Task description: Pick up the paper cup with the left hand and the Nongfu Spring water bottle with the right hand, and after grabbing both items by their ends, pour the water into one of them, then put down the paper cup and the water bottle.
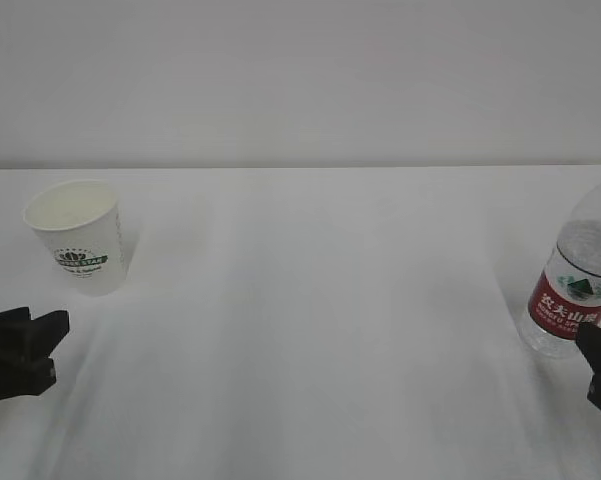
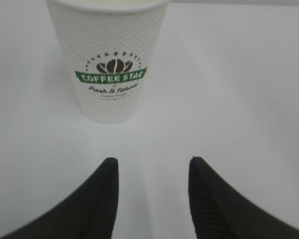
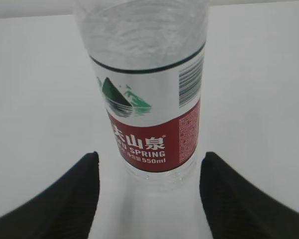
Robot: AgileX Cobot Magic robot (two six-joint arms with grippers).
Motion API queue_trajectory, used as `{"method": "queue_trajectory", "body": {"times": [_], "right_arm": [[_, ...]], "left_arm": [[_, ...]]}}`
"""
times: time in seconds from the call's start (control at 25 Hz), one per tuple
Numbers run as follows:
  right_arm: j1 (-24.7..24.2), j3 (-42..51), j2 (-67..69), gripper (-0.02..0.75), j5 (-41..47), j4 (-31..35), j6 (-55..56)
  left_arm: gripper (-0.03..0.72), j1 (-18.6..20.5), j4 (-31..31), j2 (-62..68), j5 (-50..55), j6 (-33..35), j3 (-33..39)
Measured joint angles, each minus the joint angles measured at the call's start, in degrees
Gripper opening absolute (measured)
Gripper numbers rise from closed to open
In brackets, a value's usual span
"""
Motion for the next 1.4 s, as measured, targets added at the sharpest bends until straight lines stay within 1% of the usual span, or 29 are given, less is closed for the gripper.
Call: {"method": "queue_trajectory", "body": {"times": [0.28, 0.56, 0.84, 1.16, 1.28, 1.4], "right_arm": [[0.0, 0.0, 0.0, 0.480, 0.0, -1.2, -3.8], [0.0, -2.0, -1.2, 0.480, 0.0, -1.7, -3.8], [0.0, -2.1, -1.2, 0.480, 0.0, -1.7, -3.8], [0.0, -2.1, -1.2, 0.480, 0.0, -1.7, -3.8], [0.0, -2.1, -1.2, 0.501, 0.0, -1.7, -3.8], [0.0, -2.1, -1.0, 0.550, 0.0, -1.9, -3.4]], "left_arm": [[0.335, 0.0, 0.0, -2.1, 0.0, 0.0, -0.4], [0.335, 0.0, -0.1, -2.6, 0.0, 0.0, -0.4], [0.335, 0.0, -4.4, -2.6, 0.0, 0.0, -0.4], [0.335, 0.0, -4.6, -2.6, 0.0, 0.0, -0.4], [0.338, 0.0, -4.3, -2.6, 0.0, 0.0, -0.4], [0.371, 0.0, -4.3, -2.6, 0.0, 0.0, -0.4]]}}
